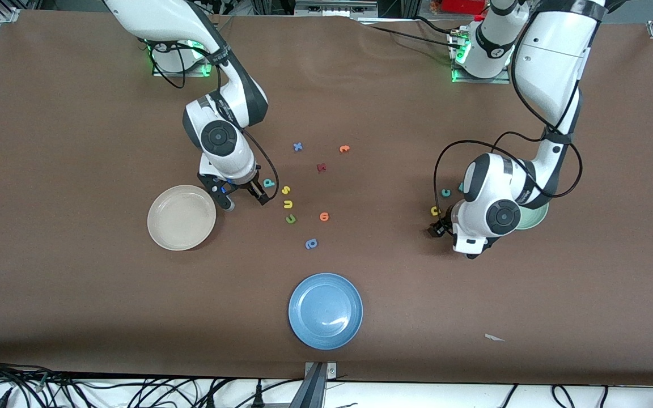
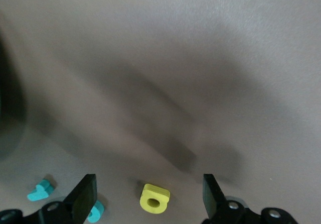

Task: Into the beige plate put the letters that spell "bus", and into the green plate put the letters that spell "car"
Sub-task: 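Reach both grippers toward the scattered foam letters, then pinch cyan p with the right gripper while the left gripper pinches yellow d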

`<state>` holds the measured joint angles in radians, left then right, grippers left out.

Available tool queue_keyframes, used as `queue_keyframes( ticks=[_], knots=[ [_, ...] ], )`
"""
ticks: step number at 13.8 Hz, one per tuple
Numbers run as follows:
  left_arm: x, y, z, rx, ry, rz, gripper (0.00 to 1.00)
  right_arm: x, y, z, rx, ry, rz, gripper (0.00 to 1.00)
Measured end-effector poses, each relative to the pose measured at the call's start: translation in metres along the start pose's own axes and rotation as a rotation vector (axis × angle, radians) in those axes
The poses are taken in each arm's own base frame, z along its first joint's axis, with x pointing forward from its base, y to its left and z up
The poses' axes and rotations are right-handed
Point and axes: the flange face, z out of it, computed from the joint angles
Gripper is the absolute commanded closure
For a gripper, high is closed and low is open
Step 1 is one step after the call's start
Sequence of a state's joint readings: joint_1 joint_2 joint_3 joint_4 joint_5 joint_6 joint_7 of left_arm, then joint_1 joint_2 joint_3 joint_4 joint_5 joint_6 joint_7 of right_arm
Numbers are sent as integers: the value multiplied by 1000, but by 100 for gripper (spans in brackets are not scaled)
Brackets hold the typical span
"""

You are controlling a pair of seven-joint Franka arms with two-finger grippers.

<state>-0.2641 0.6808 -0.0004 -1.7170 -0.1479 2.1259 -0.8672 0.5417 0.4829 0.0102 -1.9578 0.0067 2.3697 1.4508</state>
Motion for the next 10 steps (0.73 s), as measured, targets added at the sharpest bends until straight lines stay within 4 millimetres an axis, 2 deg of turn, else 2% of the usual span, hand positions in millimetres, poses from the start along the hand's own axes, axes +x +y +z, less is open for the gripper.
queue_keyframes(
  ticks=[3,7,10],
  knots=[
    [-2,3,7,-25,-29,-22,18,-7,4,16,-26,-1,38,13],
    [-4,5,11,-43,-31,-25,18,-36,2,33,-16,4,100,13],
    [-11,3,21,-28,-46,-6,20,-46,1,40,-17,6,110,25]
  ],
)
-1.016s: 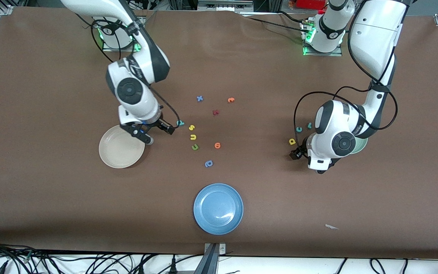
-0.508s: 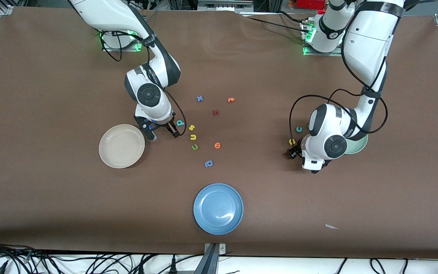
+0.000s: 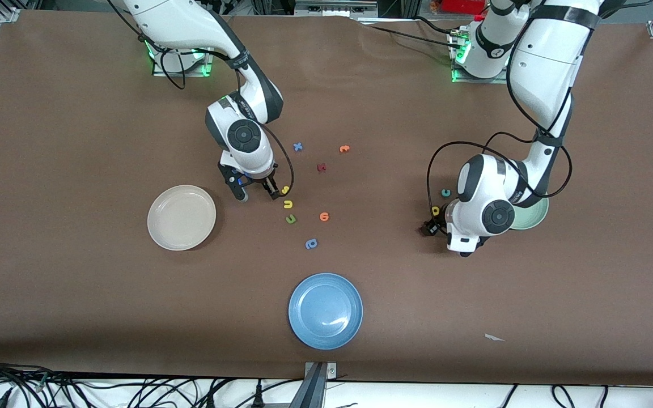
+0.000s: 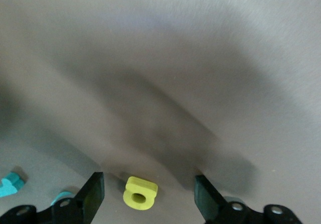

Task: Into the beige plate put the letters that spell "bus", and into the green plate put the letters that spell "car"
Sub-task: 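Pinch cyan p with the right gripper while the left gripper pinches yellow d, then place the p on the white plate and the d on the green plate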

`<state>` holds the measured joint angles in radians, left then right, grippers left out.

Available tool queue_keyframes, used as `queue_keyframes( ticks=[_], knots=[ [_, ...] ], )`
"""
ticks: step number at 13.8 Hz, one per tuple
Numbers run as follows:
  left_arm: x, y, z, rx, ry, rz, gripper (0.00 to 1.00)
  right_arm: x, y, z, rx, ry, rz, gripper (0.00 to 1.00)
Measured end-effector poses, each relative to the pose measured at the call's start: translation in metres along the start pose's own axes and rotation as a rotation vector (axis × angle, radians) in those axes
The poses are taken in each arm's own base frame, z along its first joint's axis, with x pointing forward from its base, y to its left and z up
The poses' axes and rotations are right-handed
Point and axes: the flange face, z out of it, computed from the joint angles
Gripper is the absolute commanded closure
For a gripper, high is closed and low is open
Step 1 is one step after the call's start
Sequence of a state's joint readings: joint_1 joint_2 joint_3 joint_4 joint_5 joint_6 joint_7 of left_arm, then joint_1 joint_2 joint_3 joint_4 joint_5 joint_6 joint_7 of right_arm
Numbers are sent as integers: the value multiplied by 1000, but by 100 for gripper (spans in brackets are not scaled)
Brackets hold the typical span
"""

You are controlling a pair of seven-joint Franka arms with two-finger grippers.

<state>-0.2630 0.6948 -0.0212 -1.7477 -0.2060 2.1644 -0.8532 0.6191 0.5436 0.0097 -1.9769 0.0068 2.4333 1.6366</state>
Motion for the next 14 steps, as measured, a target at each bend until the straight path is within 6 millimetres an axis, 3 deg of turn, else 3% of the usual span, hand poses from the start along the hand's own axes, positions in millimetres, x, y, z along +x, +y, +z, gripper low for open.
queue_keyframes(
  ticks=[1,2,4,7,8,10,11,14],
  knots=[
    [-3,-1,4,6,-6,4,20,1,0,0,0,1,1,33],
    [-4,-1,6,8,-8,7,21,1,0,0,0,1,2,48],
    [-5,-2,6,9,-9,11,24,2,1,1,-2,1,4,49],
    [-5,-3,5,9,-9,13,40,1,1,7,2,1,11,50],
    [-6,-4,4,8,-9,13,45,1,1,7,5,1,13,70],
    [-7,-4,2,7,-8,14,58,1,0,5,15,0,14,89],
    [-7,-4,1,7,-8,15,66,1,-1,5,19,0,15,91],
    [-8,-5,1,8,-9,15,75,1,-1,4,19,0,19,92]
  ],
)
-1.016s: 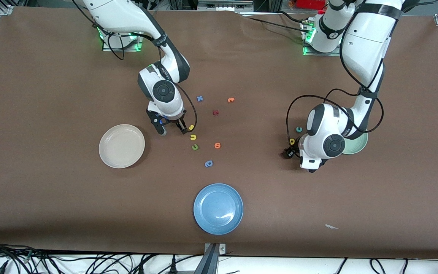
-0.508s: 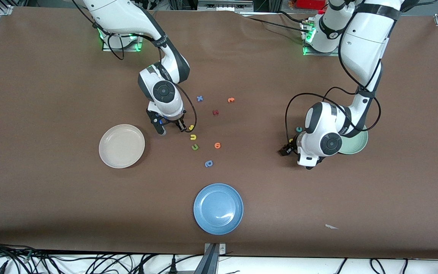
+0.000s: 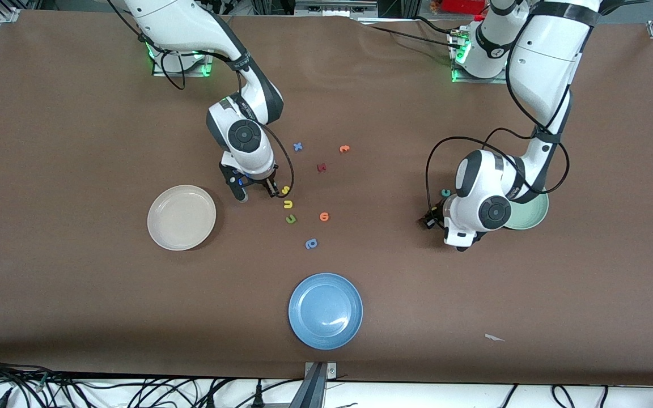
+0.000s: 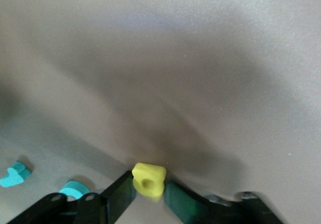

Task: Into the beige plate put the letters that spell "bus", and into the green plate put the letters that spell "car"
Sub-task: 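Place the p on the white plate and the d on the green plate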

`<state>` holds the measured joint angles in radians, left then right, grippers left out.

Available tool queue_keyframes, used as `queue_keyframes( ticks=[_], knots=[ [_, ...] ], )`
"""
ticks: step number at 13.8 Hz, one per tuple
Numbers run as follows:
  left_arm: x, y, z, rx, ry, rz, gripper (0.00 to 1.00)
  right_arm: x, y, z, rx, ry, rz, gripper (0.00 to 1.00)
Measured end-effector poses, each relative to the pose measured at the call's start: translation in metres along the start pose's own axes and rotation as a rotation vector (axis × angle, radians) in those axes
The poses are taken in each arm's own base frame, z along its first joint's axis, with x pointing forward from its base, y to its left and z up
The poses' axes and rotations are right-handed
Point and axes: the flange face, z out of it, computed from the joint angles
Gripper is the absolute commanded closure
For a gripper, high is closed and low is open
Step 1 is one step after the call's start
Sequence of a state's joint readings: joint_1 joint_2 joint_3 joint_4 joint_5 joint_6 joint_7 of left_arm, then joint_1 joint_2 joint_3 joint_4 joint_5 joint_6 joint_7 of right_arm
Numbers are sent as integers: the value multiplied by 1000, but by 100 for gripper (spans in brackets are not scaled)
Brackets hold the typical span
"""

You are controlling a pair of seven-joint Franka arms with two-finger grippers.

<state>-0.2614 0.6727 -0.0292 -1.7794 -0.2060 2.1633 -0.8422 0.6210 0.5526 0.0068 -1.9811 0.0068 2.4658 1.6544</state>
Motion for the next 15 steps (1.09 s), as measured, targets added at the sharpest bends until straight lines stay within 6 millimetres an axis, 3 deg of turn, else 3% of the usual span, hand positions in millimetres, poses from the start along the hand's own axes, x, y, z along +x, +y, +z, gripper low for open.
queue_keyframes(
  ticks=[2,4,7,9,11,15],
  knots=[
    [0,0,0,1,-1,1,81,1,-3,-6,10,0,1,92],
    [0,0,-3,-3,2,4,81,17,-8,-27,12,14,-25,92],
    [-2,1,-15,-19,14,20,83,80,-7,-68,-31,50,-142,91],
    [-2,1,-22,-27,20,36,87,130,0,-85,-43,70,-224,91],
    [-2,0,-28,-30,20,52,98,173,8,-87,-61,86,-295,91],
    [-1,-9,-40,-14,-3,93,100,237,33,-55,-129,67,-357,90]
  ],
)
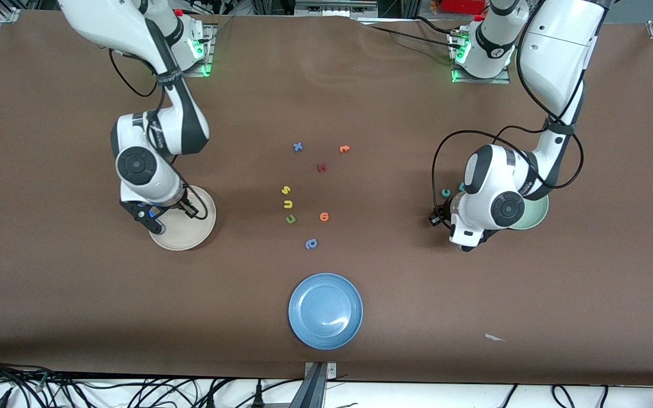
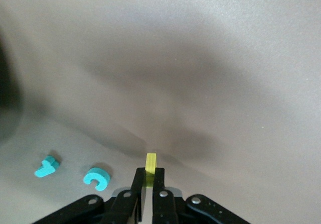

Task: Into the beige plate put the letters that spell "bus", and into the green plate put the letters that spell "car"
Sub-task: 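Place the p on the white plate and the d on the green plate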

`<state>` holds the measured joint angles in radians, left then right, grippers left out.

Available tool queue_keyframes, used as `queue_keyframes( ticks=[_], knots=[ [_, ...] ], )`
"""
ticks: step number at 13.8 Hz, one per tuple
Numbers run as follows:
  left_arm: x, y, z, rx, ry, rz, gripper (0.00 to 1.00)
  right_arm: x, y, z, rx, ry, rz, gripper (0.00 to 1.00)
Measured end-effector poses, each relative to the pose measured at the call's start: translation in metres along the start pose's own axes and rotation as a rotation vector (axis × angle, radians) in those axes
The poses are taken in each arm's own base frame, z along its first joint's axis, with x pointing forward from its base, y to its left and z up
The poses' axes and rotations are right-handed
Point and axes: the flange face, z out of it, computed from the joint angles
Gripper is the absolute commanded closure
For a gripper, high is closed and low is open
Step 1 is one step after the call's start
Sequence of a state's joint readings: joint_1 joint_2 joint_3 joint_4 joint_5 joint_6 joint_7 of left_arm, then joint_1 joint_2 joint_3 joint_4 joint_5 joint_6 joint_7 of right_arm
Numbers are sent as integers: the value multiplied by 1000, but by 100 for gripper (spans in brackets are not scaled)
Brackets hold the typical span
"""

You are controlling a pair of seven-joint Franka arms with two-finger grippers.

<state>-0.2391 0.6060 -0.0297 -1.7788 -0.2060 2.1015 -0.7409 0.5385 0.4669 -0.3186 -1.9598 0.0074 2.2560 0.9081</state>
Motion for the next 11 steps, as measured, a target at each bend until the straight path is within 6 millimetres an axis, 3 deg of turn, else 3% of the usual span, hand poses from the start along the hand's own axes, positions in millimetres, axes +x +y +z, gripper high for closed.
queue_keyframes(
  ticks=[1,2,3,5,7,9,11],
  knots=[
    [0,-1,-1,1,-2,3,100,5,6,13,-13,-7,-4,87],
    [0,-1,0,3,-4,4,100,5,9,25,-24,-11,-6,62],
    [0,-1,0,4,-6,7,100,3,10,36,-34,-14,-8,3],
    [-2,-5,-5,20,-27,34,100,0,10,47,-43,-18,-12,0],
    [-1,-24,-28,43,-79,92,100,-1,7,43,-26,-26,1,0],
    [6,-54,-56,56,-134,141,100,-3,2,27,6,-23,0,0],
    [21,-90,-73,101,-156,204,100,-18,-17,-1,43,-30,-35,0]
  ],
)
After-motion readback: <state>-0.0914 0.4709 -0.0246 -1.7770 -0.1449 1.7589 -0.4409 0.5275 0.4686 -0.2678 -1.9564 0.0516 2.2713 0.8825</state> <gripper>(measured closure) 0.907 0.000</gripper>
